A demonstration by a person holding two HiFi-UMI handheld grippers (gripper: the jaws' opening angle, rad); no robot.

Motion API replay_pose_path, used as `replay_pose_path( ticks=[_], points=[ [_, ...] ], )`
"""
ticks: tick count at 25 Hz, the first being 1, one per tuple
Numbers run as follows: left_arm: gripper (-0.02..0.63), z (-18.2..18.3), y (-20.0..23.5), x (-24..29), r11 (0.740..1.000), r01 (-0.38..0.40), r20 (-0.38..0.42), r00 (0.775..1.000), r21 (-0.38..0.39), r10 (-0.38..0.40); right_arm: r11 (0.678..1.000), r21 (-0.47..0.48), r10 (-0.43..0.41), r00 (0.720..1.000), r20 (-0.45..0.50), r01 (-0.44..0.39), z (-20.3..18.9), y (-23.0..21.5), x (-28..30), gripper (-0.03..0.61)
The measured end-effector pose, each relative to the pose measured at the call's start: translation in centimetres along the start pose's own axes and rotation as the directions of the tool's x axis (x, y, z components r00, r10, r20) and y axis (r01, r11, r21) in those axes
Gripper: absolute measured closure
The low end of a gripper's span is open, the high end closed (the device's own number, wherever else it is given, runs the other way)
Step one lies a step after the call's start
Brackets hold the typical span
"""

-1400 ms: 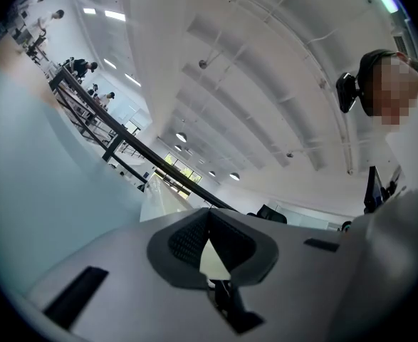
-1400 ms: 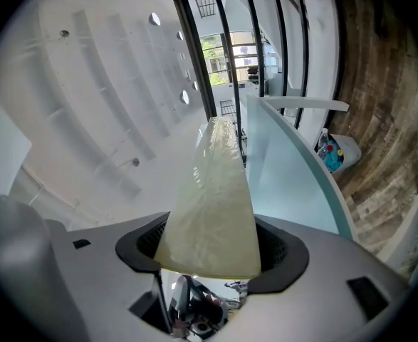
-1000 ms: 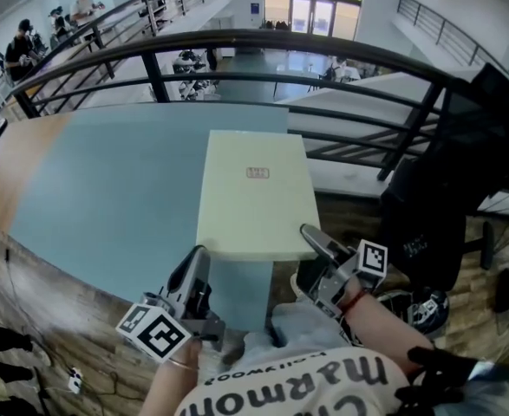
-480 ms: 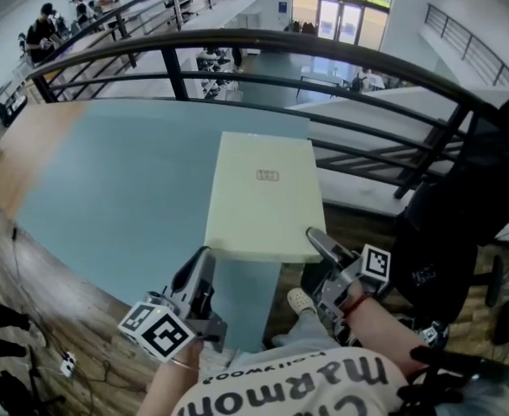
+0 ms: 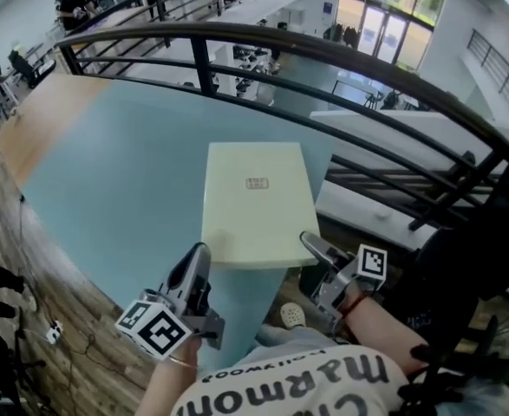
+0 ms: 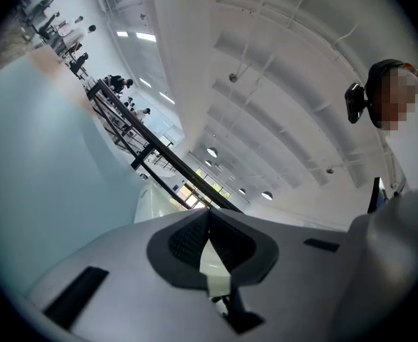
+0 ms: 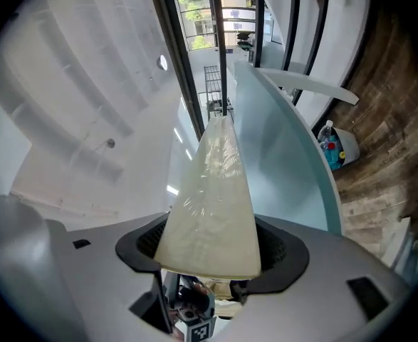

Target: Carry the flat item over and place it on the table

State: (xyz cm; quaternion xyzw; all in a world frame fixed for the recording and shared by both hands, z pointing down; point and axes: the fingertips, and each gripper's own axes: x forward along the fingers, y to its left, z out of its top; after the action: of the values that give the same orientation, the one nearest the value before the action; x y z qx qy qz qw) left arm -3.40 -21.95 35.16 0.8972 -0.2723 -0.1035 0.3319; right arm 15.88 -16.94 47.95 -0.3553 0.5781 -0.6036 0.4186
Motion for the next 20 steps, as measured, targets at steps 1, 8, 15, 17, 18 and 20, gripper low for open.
replay_pose_path(
  ticks=[1,8,15,17,18,20],
  points=[
    [0.611,0.1,0.3,0.1,1.0,-0.016,0.009,1.0,-0.001,0.016,1.0,-0.001,-0.009,1.0,-0.019,0.009,0.3,-0.2,0.5,0.272],
    [0.611,1.3,3.0,2.2,0.991,-0.131,0.072,0.989,-0.013,0.132,0.999,0.011,-0.039,0.991,-0.127,0.041,3.7,-1.2,4.6,0.272],
    [0.611,0.7,3.8,4.9,0.978,-0.206,0.118,0.971,-0.031,0.208,0.998,0.006,-0.056,0.968,-0.245,0.059,6.8,-1.9,7.5,0.272],
    [0.611,0.2,3.8,5.1,0.974,-0.223,0.125,0.966,-0.036,0.226,0.998,0.003,-0.063,0.961,-0.27,0.066,7.1,-2.3,7.5,0.272],
    [0.611,0.0,3.7,5.2,0.973,-0.23,0.127,0.964,-0.036,0.233,0.998,0.0,-0.067,0.957,-0.282,0.07,7.2,-2.5,7.5,0.272],
    [0.611,-0.4,3.5,5.3,0.97,-0.242,0.129,0.961,-0.035,0.245,0.997,0.0,-0.071,0.95,-0.304,0.074,7.3,-2.9,7.5,0.272]
  ],
)
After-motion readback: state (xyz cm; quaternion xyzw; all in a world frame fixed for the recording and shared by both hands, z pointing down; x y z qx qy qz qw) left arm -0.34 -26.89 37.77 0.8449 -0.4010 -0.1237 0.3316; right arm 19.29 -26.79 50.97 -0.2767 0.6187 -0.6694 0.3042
